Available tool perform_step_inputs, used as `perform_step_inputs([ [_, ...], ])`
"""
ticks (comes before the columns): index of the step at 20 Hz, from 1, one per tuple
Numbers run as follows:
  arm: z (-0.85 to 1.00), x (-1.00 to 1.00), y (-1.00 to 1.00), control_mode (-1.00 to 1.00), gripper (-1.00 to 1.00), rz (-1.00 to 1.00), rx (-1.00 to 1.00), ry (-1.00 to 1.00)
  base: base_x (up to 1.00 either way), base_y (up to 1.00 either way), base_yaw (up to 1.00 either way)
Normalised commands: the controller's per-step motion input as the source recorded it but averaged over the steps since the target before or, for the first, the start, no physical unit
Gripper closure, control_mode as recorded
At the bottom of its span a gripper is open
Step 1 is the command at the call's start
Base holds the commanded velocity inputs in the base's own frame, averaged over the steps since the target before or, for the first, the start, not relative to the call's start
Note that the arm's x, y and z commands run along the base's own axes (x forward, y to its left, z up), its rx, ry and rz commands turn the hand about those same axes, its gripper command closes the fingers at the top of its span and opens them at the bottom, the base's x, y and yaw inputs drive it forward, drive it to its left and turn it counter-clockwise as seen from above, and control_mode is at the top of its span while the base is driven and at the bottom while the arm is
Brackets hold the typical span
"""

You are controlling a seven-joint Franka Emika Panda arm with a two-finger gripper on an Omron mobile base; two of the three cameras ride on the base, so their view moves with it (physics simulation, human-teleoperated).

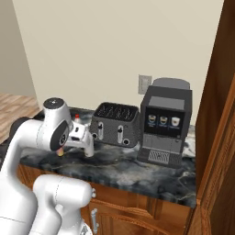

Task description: Sort all alcoholic drinks to one cabinet, and non-alcoholic drinks to the other.

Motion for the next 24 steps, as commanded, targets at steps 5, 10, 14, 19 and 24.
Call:
perform_step_inputs([
  [5, -0.03, 0.42, 0.0, -1.0, -1.0, 0.0, 0.0, -0.01, 0.0, 0.0, 0.0],
  [10, -0.18, 0.43, 0.0, -1.0, -1.0, 0.0, 0.0, 0.0, 0.0, 0.0, 0.0],
  [14, -0.23, 0.39, 0.0, -1.0, -1.0, 0.0, 0.0, 0.0, 0.0, 0.0, 0.0],
  [19, -0.25, 0.25, 0.0, -1.0, -1.0, 0.0, 0.0, -0.03, 0.0, 0.0, 0.0],
  [24, -0.25, 0.17, 0.0, -1.0, -1.0, 0.0, 0.0, -0.04, 0.0, 0.0, 0.0],
])
